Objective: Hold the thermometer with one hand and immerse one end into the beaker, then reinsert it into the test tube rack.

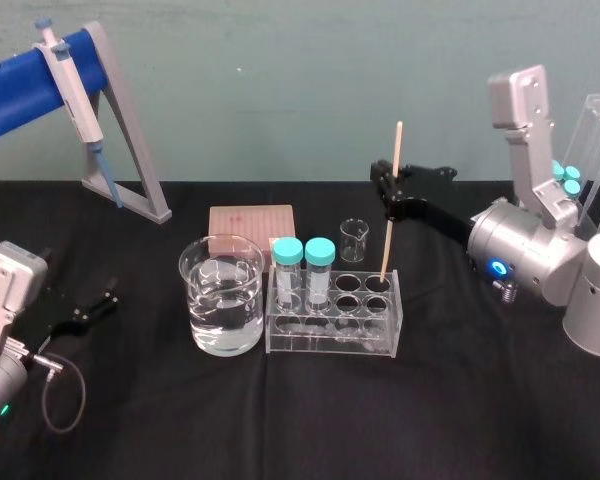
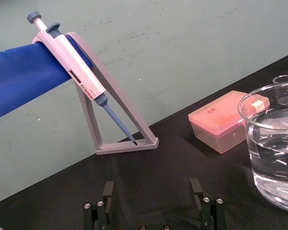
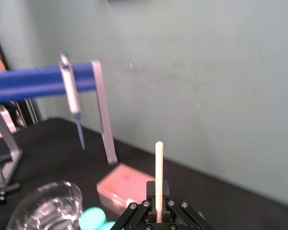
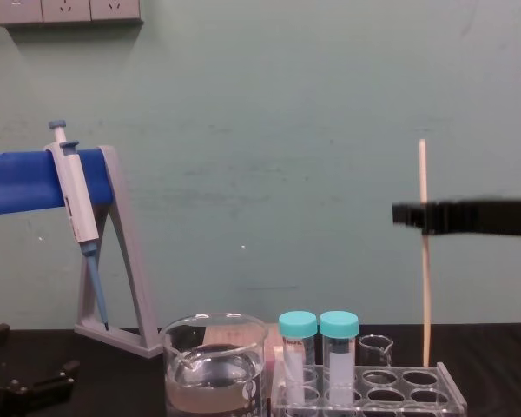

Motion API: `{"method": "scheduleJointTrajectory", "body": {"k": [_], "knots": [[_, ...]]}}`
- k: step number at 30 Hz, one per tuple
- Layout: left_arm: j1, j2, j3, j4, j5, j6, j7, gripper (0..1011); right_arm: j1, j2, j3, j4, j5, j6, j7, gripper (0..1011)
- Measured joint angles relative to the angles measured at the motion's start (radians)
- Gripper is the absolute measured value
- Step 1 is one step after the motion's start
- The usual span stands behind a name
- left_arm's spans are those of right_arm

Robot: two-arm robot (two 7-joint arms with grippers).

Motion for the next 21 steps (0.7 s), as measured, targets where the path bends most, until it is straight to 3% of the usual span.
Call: {"method": "scheduleJointTrajectory", "body": {"k": [5, 9, 16, 21], "knots": [[0.000, 0.000, 0.000, 0.000, 0.000, 0.000, 0.000, 1004, -0.056, 0.030, 0.032, -0.091, -0.032, -0.124, 0.040, 46], [0.000, 0.000, 0.000, 0.000, 0.000, 0.000, 0.000, 1004, -0.080, 0.040, 0.054, -0.134, -0.035, -0.160, 0.062, 46], [0.000, 0.000, 0.000, 0.000, 0.000, 0.000, 0.000, 1004, -0.098, 0.046, 0.079, -0.200, -0.044, -0.174, 0.088, 46], [0.000, 0.000, 0.000, 0.000, 0.000, 0.000, 0.000, 1004, -0.085, 0.030, 0.082, -0.222, -0.056, -0.170, 0.096, 46]]}}
